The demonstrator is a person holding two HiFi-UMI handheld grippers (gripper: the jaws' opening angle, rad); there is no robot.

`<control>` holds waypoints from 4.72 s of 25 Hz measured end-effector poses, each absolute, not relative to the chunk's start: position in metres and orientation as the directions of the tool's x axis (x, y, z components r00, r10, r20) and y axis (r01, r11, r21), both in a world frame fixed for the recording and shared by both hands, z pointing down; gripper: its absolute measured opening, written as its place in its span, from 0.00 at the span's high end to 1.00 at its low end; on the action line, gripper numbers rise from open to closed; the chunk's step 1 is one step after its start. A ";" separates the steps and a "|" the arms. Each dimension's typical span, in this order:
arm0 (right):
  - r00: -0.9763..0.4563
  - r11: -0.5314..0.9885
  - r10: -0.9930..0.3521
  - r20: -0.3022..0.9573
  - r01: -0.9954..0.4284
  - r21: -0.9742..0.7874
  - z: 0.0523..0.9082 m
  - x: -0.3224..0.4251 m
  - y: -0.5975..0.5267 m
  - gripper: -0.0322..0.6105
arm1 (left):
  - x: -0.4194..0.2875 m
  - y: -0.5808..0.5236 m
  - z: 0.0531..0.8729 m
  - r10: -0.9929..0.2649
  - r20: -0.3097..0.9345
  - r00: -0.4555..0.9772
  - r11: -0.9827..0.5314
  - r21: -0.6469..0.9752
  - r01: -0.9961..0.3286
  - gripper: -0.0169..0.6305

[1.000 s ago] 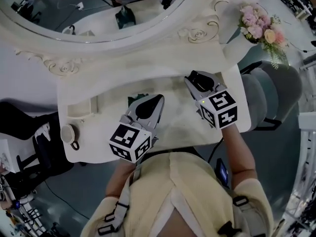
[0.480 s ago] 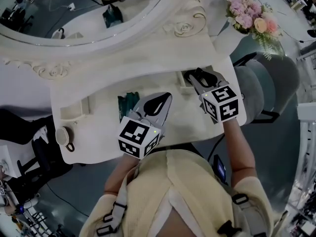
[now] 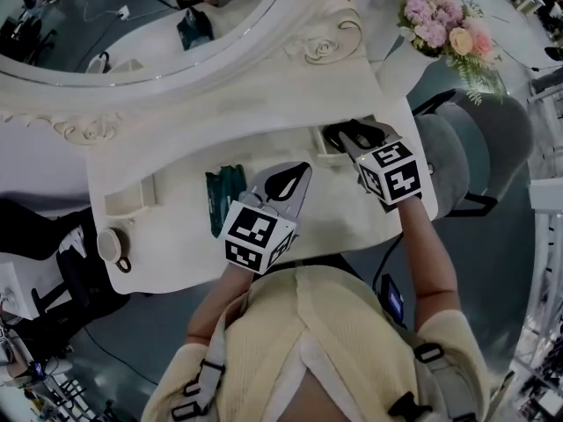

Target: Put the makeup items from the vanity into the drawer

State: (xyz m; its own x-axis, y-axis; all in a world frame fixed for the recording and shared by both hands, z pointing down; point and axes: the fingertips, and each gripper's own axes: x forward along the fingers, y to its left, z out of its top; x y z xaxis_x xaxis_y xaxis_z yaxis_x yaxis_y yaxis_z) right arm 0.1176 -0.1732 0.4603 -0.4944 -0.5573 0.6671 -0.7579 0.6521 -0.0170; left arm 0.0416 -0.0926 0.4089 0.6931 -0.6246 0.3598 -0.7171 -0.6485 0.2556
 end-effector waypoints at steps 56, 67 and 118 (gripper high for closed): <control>-0.521 0.627 -0.614 0.593 -0.778 -0.035 0.390 0.102 -0.133 0.75 | -0.024 -0.090 0.383 -0.756 0.281 0.591 -0.544 0.231 -0.806 0.97; -0.554 0.640 -0.607 0.570 -0.766 -0.063 0.381 0.093 -0.114 0.78 | -0.045 -0.089 0.378 -0.784 0.280 0.554 -0.507 0.225 -0.832 0.97; -0.612 0.684 -0.571 0.547 -0.723 -0.095 0.389 0.059 -0.089 0.95 | -0.089 -0.064 0.397 -0.802 0.351 0.483 -0.439 0.203 -0.875 0.97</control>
State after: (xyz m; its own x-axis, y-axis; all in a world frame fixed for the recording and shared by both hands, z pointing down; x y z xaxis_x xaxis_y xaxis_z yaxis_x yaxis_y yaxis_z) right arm 0.0588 -0.0895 0.3886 -0.6122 -0.5711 0.5468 -0.7231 0.6842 -0.0950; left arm -0.0891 -0.0639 0.3965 0.4833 -0.8019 0.3513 -0.8754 -0.4389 0.2026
